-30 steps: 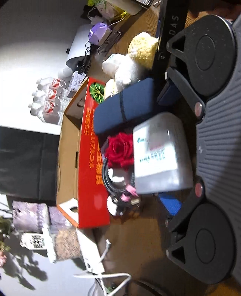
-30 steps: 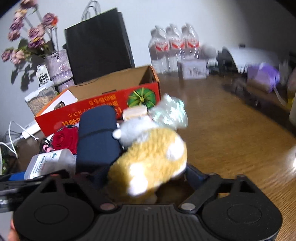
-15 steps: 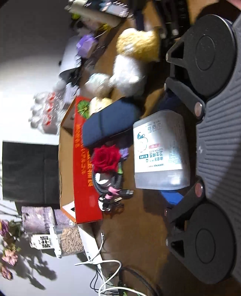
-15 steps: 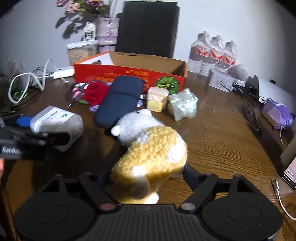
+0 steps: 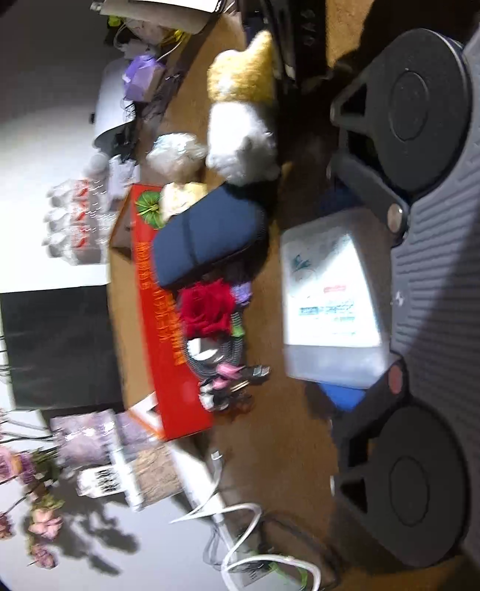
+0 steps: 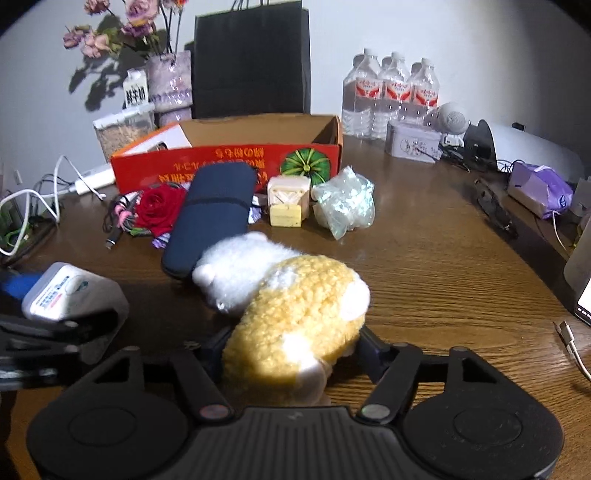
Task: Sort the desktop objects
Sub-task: 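Grasp the white plastic container with the left tool while the right tool grasps the yellow plush toy, then carry both held items into the cardboard box and open both tools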
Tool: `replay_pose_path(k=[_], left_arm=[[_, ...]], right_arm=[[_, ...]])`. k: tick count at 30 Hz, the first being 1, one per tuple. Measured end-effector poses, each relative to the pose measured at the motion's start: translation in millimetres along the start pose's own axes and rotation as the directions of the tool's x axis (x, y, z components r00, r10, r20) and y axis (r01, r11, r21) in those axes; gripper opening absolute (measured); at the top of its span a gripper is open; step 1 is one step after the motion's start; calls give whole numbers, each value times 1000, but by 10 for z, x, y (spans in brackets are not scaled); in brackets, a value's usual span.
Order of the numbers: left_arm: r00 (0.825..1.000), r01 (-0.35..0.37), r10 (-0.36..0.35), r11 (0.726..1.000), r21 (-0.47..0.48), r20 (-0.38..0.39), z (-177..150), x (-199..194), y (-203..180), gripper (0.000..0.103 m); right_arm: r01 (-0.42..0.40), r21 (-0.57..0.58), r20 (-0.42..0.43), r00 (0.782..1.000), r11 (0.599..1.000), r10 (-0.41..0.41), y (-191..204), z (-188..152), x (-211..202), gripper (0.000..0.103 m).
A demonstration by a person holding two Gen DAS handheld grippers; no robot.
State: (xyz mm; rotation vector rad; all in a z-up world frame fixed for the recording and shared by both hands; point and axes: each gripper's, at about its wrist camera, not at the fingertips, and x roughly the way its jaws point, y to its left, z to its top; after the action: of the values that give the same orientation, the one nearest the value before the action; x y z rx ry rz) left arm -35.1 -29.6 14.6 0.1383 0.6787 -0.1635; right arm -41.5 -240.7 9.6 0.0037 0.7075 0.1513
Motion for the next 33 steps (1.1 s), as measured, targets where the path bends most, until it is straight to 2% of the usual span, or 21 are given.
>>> replay_pose_path(k=[3,8,10,13,17,21,24,26,29,33], left_arm=[[1000,9,-9,1000,8,3,-28,-38,27,84],[999,20,-18,999,-43,38,-35,-149,116,84],[999,-5,6,999,-46,32,16,-198,146,84],[997,-18,24,997,-79,76,113,-326,256,84],[992,6,12,990,-138,126,425,-377,505,84],[980,-16,36,995,-103,193,1020,-230,719,84],[976,-35,48,997,-65,213,1585,49,833,84],[985,-49,57,998,-49,164,1941,377,881,84],[998,-44,48,994,-97,34,2409,1027,986,84],[994,-111,110,991,-73,-18,2741,1835,979,84]], right_arm=[[-28,10,17,999,1000,28,-26,-22,-88,62],[-40,10,72,997,999,39,-54,53,-228,61],[-77,9,122,990,997,75,-80,62,-302,61],[-139,11,120,983,990,137,-144,166,-311,61],[-220,9,180,960,975,215,-218,536,-336,61],[-165,-32,232,958,986,168,-158,1073,-203,61],[-124,-65,223,965,990,135,-62,1667,122,62],[-119,-89,197,971,989,135,-31,2060,438,62],[-102,-108,119,986,989,115,32,2674,1056,62],[-91,-137,-55,995,986,84,143,3058,1974,62]])
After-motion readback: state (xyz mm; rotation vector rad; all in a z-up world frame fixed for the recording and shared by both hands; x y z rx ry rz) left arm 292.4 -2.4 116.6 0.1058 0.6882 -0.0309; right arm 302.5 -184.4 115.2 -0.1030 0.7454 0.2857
